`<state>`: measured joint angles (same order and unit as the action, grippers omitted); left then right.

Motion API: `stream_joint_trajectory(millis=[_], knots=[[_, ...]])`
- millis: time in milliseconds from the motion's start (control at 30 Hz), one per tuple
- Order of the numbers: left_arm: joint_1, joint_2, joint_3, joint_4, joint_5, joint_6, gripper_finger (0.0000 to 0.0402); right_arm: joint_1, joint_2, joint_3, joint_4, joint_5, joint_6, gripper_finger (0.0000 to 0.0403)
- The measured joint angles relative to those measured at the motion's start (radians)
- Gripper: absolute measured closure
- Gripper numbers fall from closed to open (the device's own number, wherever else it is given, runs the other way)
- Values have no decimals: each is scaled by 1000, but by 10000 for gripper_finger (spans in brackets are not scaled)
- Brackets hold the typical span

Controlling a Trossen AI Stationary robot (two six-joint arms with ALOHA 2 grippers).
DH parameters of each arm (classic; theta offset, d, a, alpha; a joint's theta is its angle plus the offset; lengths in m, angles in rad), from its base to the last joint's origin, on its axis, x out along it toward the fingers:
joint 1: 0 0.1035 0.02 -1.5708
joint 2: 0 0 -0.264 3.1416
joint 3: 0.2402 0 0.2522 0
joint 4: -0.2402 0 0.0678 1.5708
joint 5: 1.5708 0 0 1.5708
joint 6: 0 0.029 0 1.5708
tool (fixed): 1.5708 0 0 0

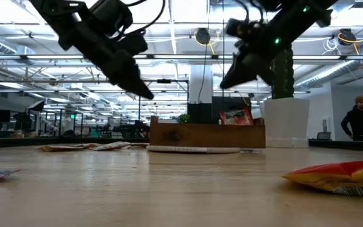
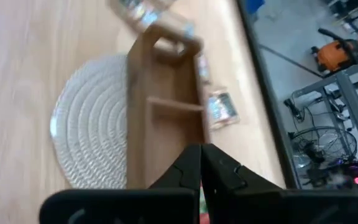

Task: Pick & Place Tea
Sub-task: Put the red tea bag into the right section of the wood organizer

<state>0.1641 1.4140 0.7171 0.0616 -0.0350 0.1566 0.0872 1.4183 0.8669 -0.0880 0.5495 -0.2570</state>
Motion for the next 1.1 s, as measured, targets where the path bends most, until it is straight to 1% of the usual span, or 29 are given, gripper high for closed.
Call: stream_joint_trajectory(millis=[100,200,300,400,467,567,633,700,800,900,1033,1100], knots=[[-23,-17,10,-81,-97,-18,327,-11,-88,-40,22,2,39,401],[-54,-27,9,-159,-164,-59,306,-36,-183,-98,50,-1,84,386],[-92,-32,22,-314,-178,-130,264,-49,-272,-182,118,-3,114,351],[-145,-40,59,-539,-176,-255,208,-51,-349,-285,283,-9,107,303],[-187,-41,91,-659,-128,-384,167,-51,-391,-359,427,-31,73,267],[-252,-41,136,-836,23,-629,112,-49,-442,-461,645,-60,4,218],[-302,-41,156,-882,103,-824,84,-46,-465,-516,774,-59,-24,193],[-364,-41,159,-894,157,-990,64,-46,-486,-570,870,-53,-44,175],[-470,-40,159,-896,211,-1193,50,-46,-506,-641,997,-53,-56,160],[-567,-40,159,-893,263,-1439,50,-46,-513,-700,1078,-53,-68,157],[-674,-40,159,-854,278,-1843,60,-46,-517,-736,1166,-51,-116,162],[-717,-38,159,-813,252,-2027,64,-46,-518,-742,1171,-48,-122,165]])
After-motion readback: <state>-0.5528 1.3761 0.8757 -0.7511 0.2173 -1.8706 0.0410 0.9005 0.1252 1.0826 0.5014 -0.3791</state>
